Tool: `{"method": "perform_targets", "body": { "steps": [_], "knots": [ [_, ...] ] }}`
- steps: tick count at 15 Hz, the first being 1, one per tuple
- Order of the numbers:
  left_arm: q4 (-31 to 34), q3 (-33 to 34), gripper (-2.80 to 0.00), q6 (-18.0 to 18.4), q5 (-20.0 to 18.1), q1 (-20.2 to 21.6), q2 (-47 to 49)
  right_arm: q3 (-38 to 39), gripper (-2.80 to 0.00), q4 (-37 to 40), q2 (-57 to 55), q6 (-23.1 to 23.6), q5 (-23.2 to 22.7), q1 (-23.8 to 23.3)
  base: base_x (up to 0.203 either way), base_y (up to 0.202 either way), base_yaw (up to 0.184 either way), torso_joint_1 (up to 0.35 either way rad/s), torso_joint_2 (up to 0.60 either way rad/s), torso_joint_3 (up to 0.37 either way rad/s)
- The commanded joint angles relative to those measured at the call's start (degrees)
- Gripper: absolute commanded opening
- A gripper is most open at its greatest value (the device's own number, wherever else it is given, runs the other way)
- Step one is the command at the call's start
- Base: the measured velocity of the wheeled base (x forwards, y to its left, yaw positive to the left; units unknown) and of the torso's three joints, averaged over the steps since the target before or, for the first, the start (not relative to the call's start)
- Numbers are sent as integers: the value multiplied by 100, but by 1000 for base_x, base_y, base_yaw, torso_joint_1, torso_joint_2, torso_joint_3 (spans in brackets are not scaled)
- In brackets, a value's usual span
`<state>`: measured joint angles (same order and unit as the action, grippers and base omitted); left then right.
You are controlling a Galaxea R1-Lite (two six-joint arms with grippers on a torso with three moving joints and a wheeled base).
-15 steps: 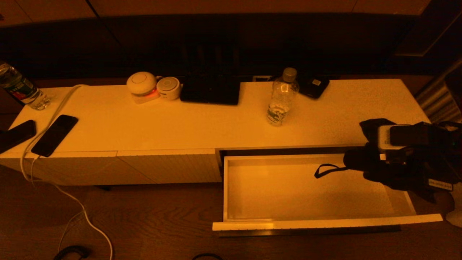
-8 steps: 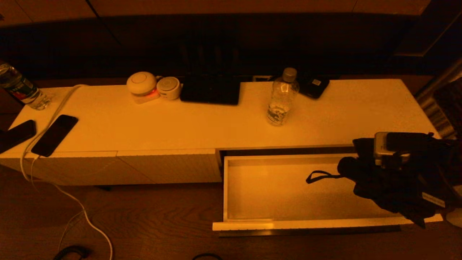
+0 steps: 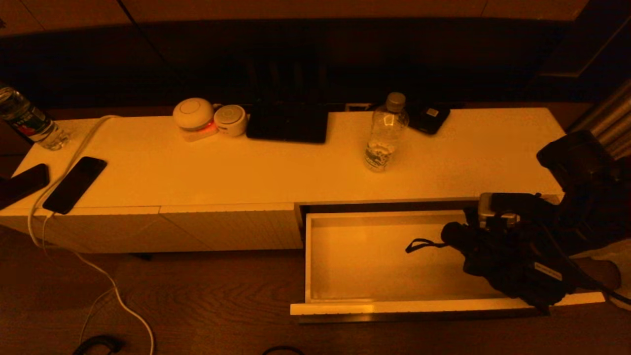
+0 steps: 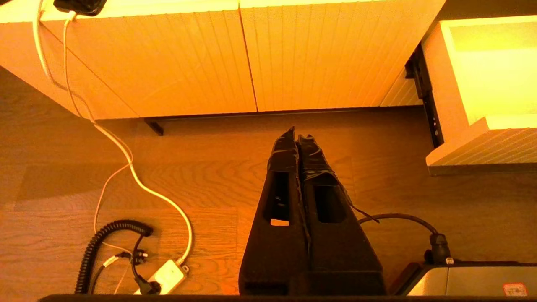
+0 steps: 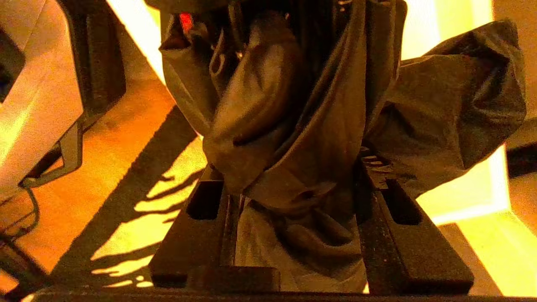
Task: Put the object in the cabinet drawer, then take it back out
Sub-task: Put the umbrella in the drawer
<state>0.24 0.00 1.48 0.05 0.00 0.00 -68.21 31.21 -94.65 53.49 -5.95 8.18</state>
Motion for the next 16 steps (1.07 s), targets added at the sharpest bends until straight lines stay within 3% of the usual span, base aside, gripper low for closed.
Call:
{"method": "perform_targets", "body": {
  "steps": [1,4,10,14,16],
  "knots": [
    [2,0,-280,2,4,0,0,68,-280,-213,-332,76,-92,-138,0,0,0,0,0,0],
    [2,0,-280,2,4,0,0,69,-280,-299,-418,441,-153,-404,0,0,0,0,0,0],
    [2,0,-280,2,4,0,0,628,-280,-483,-368,2554,-119,-1113,0,0,0,0,0,0],
    [2,0,-280,2,4,0,0,1200,-280,-1458,-685,2330,-46,-1120,0,0,0,0,0,0],
    [2,0,-280,2,4,0,0,1230,-280,-1523,-723,2315,-38,-1116,0,0,0,0,0,0]
  ]
}}
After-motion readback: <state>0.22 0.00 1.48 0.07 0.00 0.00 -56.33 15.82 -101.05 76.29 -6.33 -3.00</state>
